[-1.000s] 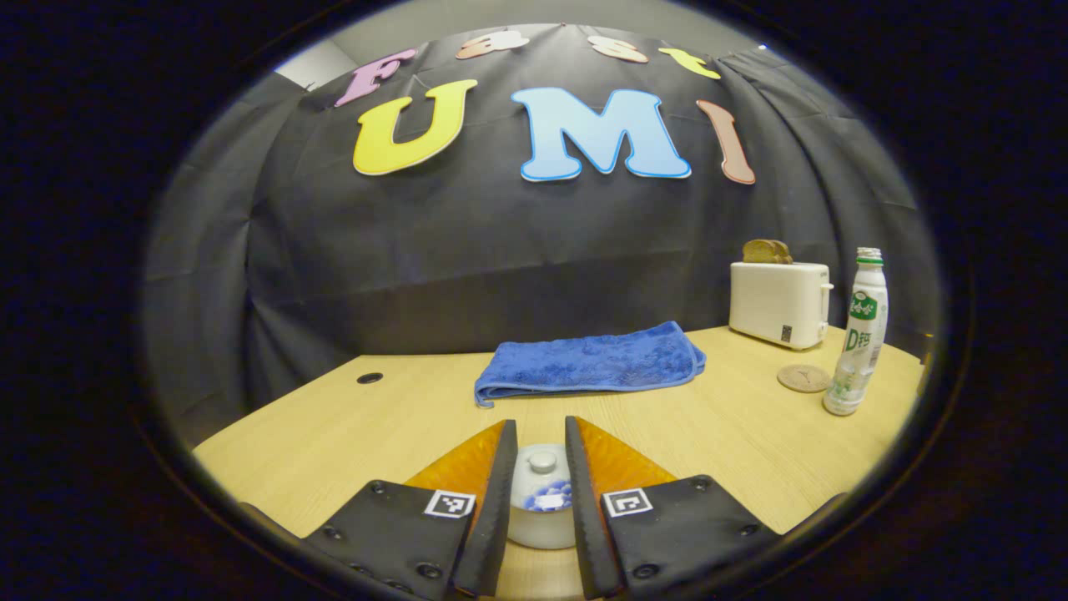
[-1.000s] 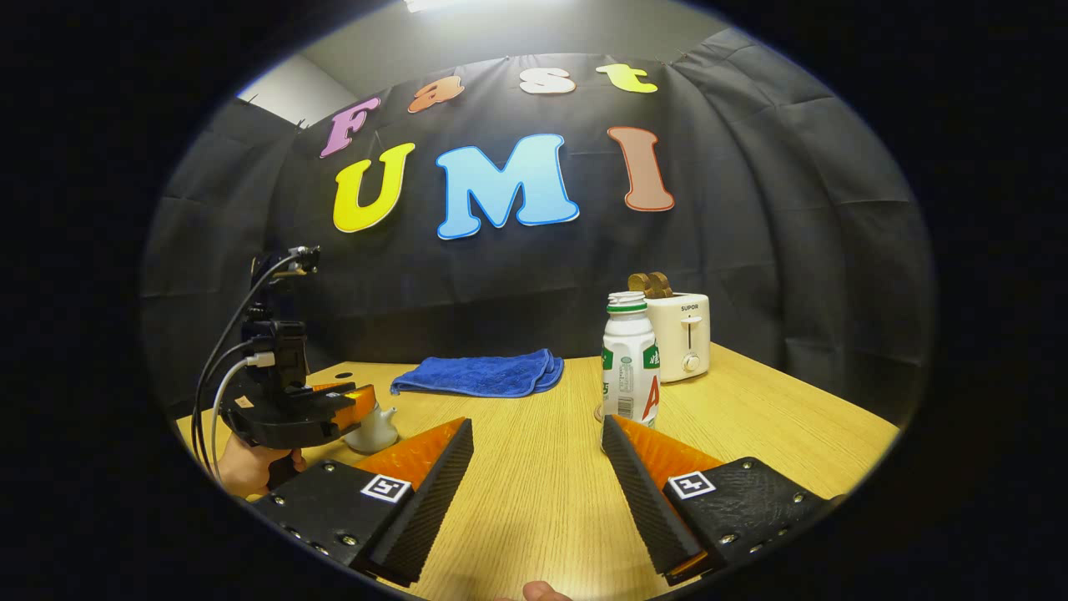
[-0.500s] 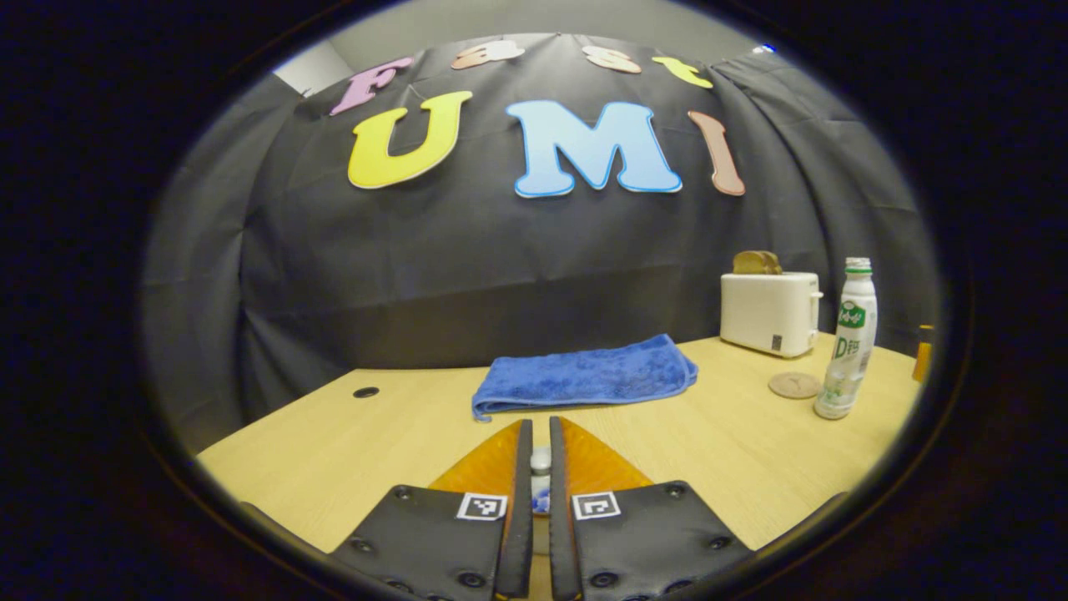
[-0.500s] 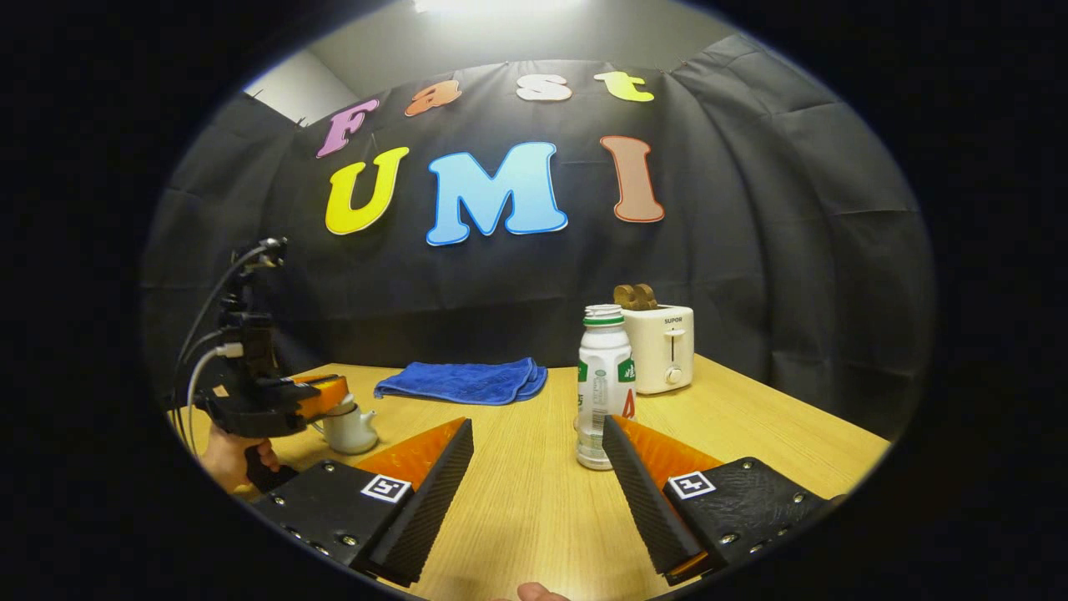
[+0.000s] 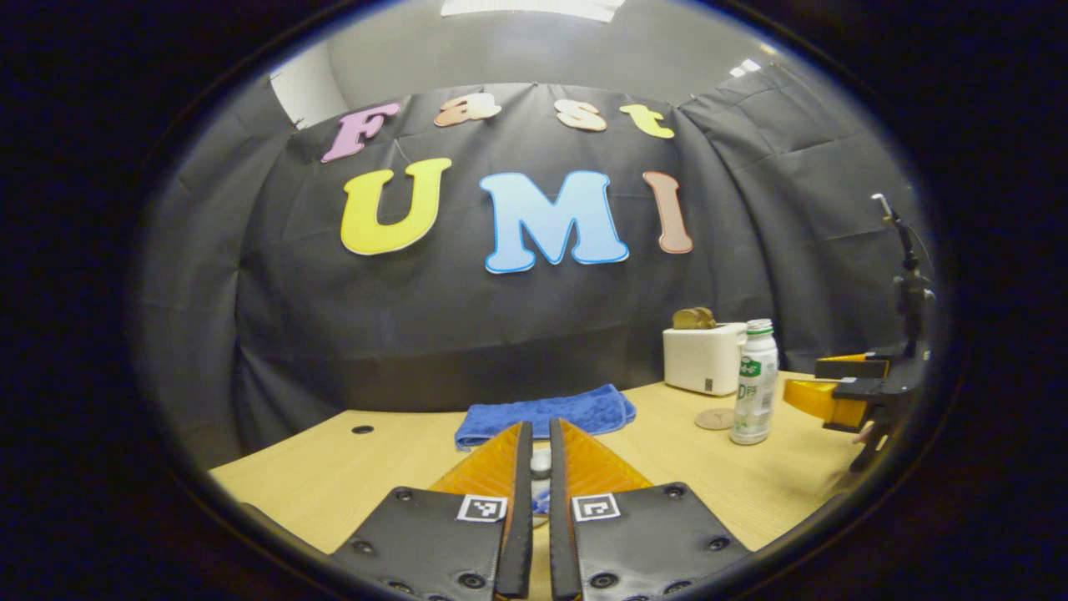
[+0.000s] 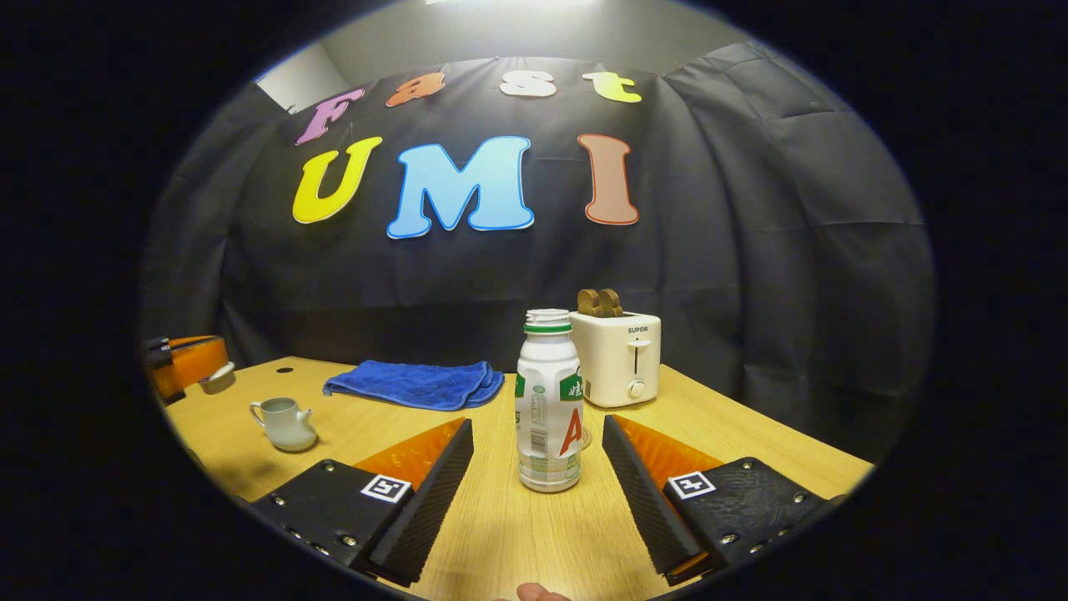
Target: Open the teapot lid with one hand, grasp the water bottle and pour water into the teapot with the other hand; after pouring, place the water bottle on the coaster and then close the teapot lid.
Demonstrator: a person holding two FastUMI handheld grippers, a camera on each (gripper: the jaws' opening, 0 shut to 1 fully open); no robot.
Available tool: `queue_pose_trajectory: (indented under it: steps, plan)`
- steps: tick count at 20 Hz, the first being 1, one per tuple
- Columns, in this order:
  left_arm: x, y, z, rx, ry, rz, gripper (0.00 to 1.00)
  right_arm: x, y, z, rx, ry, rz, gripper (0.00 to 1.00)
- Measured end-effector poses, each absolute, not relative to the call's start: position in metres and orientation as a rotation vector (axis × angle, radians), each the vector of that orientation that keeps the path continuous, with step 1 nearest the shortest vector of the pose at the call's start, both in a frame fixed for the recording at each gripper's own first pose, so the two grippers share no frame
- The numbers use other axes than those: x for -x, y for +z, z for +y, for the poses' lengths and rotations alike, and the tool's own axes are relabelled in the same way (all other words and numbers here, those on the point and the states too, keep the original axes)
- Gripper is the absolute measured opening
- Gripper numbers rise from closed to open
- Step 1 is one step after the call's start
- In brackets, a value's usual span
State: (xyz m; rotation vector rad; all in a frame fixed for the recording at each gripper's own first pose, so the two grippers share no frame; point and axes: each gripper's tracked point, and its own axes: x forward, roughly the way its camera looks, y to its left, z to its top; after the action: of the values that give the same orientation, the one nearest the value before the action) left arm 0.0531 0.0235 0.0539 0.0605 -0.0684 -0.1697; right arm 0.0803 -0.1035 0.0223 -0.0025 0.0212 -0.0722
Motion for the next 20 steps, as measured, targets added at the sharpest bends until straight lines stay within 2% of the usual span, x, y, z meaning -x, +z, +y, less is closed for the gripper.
queue_pose_trajectory:
  steps: [1, 2, 4, 6, 7, 14, 18, 19, 20]
  plan:
    - [-0.045, 0.052, 0.021, -0.047, -0.181, -0.066, 0.15, -0.088, 0.023, -0.105, 0.011, -0.08, 0.015, 0.96]
    - [-0.039, 0.049, 0.019, -0.031, -0.195, -0.062, 0.19, -0.094, 0.022, -0.105, 0.012, -0.083, 0.019, 0.96]
    - [-0.028, 0.04, 0.013, 0.001, -0.226, -0.037, 0.14, -0.108, 0.019, -0.106, 0.006, -0.084, 0.027, 0.96]
    - [-0.022, 0.039, 0.012, 0.002, -0.229, -0.037, 0.14, -0.121, 0.014, -0.106, -0.01, -0.081, 0.049, 0.96]
    - [-0.021, 0.039, 0.013, -0.009, -0.227, -0.039, 0.19, -0.126, 0.012, -0.109, -0.003, -0.094, 0.059, 0.96]
    - [0.004, 0.042, 0.002, -0.042, -0.258, -0.059, 0.19, -0.166, -0.008, -0.116, 0.041, -0.112, 0.112, 0.96]
    - [0.031, 0.029, -0.002, -0.014, -0.29, -0.042, 0.19, -0.174, 0.001, -0.121, 0.046, -0.125, 0.065, 0.96]
    - [0.035, 0.031, 0.001, -0.023, -0.285, -0.048, 0.19, -0.173, 0.003, -0.12, 0.036, -0.124, 0.065, 0.94]
    - [0.039, 0.034, 0.004, -0.03, -0.283, -0.06, 0.19, -0.176, 0.0, -0.121, 0.03, -0.131, 0.066, 0.75]
